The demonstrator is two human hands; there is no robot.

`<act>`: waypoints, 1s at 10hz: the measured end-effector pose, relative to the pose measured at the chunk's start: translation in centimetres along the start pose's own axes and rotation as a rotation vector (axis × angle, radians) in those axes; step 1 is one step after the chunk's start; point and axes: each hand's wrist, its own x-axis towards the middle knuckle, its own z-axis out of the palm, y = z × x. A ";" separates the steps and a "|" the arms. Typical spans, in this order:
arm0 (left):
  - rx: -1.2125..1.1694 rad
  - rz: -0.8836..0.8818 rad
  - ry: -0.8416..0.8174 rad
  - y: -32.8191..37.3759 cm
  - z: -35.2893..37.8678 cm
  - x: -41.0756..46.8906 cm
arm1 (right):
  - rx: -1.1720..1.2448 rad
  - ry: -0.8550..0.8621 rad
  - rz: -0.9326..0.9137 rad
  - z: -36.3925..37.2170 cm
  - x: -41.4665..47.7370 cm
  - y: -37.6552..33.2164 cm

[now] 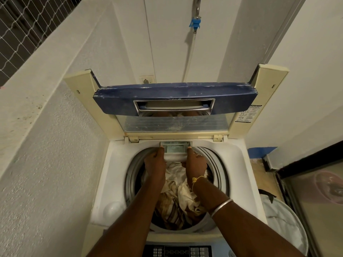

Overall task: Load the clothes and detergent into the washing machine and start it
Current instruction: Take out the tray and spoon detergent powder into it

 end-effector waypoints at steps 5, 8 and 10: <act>-0.002 -0.019 0.008 0.3 0.0 0.6 | -0.049 0.005 -0.051 0.0 -0.2 -0.4; 0.037 0.049 0.020 1.1 0.4 0.5 | -0.083 -0.025 -0.032 0.1 1.6 0.1; 0.013 -0.078 0.034 0.2 -0.1 -0.3 | -0.120 -0.034 -0.020 -0.2 1.3 0.5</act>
